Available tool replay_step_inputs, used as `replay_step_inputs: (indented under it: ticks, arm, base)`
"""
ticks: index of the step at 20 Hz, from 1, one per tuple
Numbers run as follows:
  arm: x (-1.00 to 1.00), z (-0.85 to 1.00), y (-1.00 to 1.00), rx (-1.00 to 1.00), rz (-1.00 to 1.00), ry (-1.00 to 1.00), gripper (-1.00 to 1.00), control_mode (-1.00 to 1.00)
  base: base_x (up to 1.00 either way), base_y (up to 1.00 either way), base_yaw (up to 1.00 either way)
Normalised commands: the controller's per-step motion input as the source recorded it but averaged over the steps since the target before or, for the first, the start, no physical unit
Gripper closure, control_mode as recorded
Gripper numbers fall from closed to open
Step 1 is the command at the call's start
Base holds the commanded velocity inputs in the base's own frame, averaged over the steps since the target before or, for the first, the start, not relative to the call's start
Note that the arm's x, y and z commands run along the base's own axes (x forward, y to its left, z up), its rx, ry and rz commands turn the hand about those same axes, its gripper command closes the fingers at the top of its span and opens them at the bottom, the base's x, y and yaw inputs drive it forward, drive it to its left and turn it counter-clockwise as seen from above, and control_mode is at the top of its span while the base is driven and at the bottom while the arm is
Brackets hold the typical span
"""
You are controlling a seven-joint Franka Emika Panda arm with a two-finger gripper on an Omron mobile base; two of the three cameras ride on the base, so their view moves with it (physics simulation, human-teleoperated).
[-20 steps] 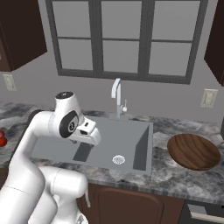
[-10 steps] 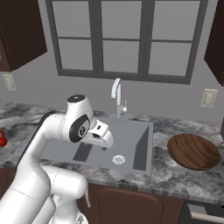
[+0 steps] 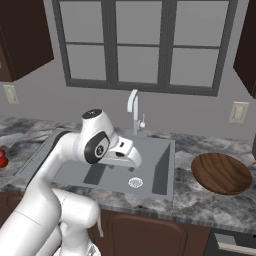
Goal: Remove the bell pepper and apple from the sink. Then move the bowl and cup from the counter to the sink for washing.
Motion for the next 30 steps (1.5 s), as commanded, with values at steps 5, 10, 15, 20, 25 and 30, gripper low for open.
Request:
replay_step_inputs:
  ticks: [5,10,15,20,25,30]
  arm:
    - [0.05,0.00,-0.42,-0.11,0.01,0.00,-1.00,-1.00]
    - [0.06,0.03,-0.44,-0.07,0.00,0.04,-1.00,-1.00]
    - [0.02,0.03,-0.47,-0.02,0.00,0.03,-1.00,-1.00]
    - [0.13,0.03,-0.40,-0.04,0.04,0.09,-1.00,-1.00]
    - [0.12,0.01,-0.36,-0.02,0.17,0.03,-1.00,-1.00]
    - [0.11,0.00,-0.30,-0.02,0.20,0.01,-1.00,-1.00]
  base:
    - [0.00,0.00,0.00]
    - [0.00,0.00,0.00]
    - [0.00,0.00,0.00]
    - [0.00,0.00,0.00]
    - [0.00,0.00,0.00]
    - [0.00,0.00,0.00]
